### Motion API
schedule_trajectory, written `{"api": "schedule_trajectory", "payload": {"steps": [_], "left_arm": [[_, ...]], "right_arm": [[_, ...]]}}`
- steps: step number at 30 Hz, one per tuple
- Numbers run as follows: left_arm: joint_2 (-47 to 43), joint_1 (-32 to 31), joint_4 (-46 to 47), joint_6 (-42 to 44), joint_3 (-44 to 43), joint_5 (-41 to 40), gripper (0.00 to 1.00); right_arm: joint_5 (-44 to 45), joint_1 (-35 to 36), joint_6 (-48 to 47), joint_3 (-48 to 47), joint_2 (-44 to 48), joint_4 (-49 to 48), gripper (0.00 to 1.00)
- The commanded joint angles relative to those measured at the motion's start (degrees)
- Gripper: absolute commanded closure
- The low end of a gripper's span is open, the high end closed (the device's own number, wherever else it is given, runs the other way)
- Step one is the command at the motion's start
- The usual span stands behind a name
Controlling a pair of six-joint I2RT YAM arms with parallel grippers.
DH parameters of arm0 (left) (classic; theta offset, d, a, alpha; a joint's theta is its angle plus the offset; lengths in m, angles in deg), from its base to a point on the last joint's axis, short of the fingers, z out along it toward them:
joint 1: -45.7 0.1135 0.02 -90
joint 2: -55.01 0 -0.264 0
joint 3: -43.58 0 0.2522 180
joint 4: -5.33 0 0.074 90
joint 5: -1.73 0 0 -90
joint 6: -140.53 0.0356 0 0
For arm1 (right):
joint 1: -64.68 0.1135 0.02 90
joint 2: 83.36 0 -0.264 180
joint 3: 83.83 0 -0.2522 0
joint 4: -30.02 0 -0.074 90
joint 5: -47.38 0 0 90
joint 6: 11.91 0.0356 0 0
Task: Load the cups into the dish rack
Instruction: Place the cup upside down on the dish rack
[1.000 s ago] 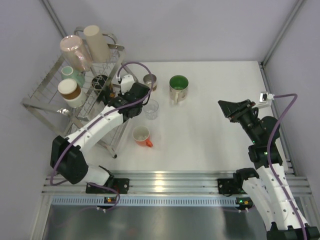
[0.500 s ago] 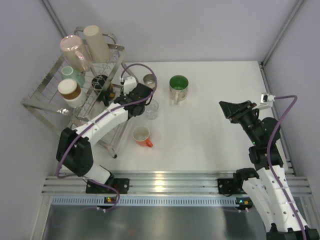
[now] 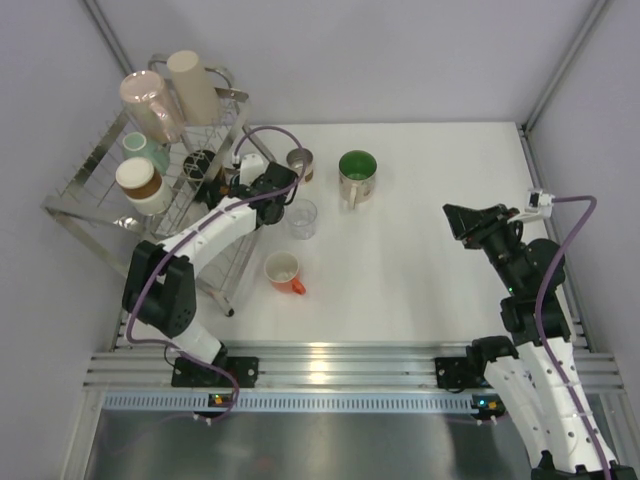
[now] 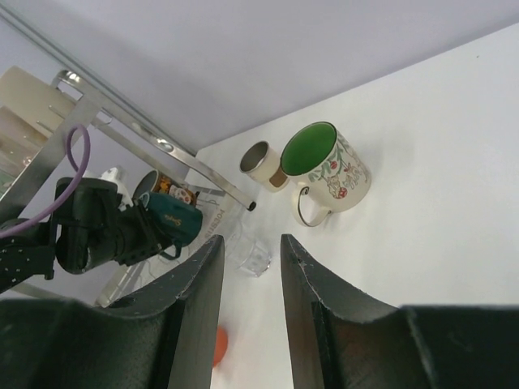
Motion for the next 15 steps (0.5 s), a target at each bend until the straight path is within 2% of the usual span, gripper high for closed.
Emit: {"api": "schedule_trajectory", "payload": {"steps": [1, 15], "left_arm": [[0.38, 0.94, 3.66, -0.32, -4.24, -4.25, 1.0], [5.48, 2.44, 4.28, -0.41, -7.84, -6.8, 1.0]], "right_arm": [[1.11, 0.69, -1.71, -2.47, 0.74, -0.16, 0.65], [1.9, 0.69, -3.64, -2.21, 1.01, 0.63, 0.65]]}}
